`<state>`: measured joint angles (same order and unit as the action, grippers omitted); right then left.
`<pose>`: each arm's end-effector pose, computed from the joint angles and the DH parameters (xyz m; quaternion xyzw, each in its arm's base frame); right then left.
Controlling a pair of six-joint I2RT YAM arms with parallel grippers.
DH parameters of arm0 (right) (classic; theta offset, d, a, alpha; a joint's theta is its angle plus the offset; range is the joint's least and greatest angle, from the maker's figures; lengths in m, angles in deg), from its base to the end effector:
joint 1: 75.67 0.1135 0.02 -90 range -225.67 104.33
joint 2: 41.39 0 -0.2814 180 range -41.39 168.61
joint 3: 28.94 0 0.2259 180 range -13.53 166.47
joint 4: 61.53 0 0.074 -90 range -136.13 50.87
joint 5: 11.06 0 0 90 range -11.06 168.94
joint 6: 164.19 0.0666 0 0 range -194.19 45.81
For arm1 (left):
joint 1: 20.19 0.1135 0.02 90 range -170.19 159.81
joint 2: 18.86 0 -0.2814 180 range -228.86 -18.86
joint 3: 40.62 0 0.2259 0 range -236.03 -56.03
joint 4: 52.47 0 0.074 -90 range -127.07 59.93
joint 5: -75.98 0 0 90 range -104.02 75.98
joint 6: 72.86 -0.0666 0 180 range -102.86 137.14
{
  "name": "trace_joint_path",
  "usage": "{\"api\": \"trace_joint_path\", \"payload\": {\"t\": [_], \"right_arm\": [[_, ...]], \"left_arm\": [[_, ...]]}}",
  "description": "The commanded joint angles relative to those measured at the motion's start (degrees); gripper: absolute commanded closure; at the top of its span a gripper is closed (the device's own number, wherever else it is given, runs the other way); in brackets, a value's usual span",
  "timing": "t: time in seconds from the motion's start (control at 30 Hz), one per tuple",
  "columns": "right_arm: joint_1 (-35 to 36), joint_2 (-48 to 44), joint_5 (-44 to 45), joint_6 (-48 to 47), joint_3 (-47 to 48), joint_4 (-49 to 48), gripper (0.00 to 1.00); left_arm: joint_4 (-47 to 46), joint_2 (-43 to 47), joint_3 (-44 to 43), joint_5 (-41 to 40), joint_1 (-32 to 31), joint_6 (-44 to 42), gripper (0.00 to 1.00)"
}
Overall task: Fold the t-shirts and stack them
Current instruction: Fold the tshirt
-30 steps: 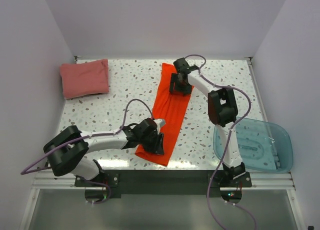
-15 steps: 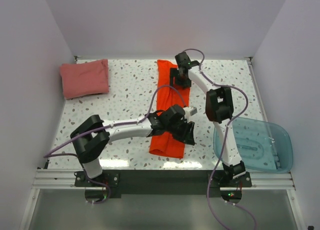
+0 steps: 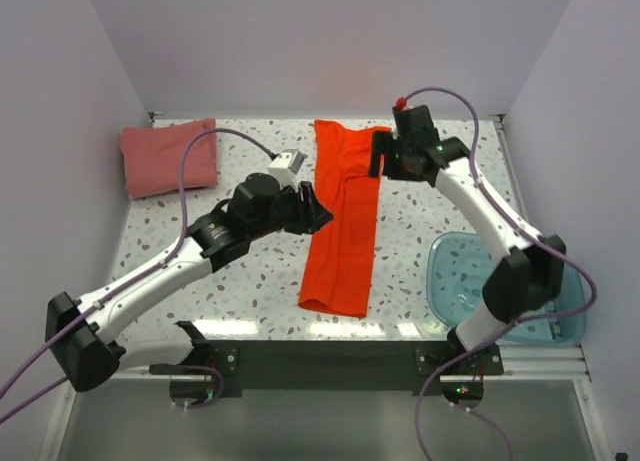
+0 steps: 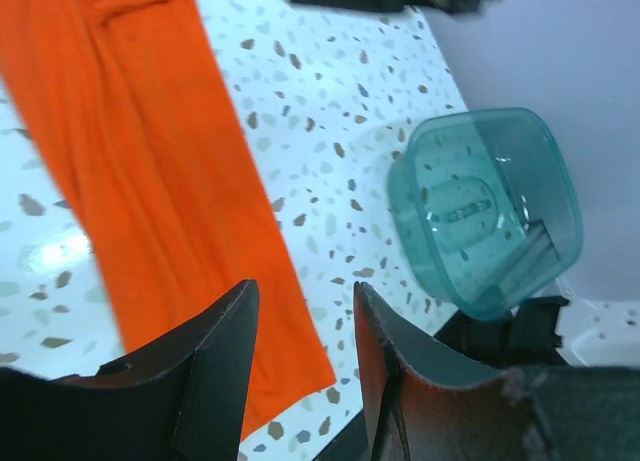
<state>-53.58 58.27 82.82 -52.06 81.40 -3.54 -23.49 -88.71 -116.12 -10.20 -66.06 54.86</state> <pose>0.3579 0.1404 0.3295 0.0126 0.9309 0.1077 0.3489 0.1896 -0.2018 0.3443 0.0776 0.8316 -0.3868 0.3909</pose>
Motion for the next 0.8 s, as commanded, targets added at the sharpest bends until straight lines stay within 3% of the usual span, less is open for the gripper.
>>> {"api": "trace_joint_path", "payload": {"t": [0.0, 0.17, 0.33, 0.5, 0.77], "right_arm": [[3.56, -10.75, 2.36, 4.67, -14.49, 1.44, 0.25], [17.0, -21.07, 2.54, 16.26, -29.59, 3.64, 0.27], [29.12, -24.86, 2.45, 26.45, -39.72, 1.63, 0.34], [39.85, -20.65, 3.5, 30.16, -40.19, -0.75, 0.39], [44.09, -11.86, 6.93, 28.5, -34.38, -3.48, 0.42]], "left_arm": [[5.57, 1.03, 2.7, -8.37, 0.95, -2.38, 0.53], [5.32, -0.73, 5.33, -5.5, 8.93, -0.37, 0.53], [4.08, -2.48, 7.18, -4.17, 11.59, -0.53, 0.53], [3.38, -2.67, 9.38, -1.97, 12.2, -0.01, 0.53], [4.69, 0.14, 12.37, -2.32, 12.82, 0.96, 0.53]]}}
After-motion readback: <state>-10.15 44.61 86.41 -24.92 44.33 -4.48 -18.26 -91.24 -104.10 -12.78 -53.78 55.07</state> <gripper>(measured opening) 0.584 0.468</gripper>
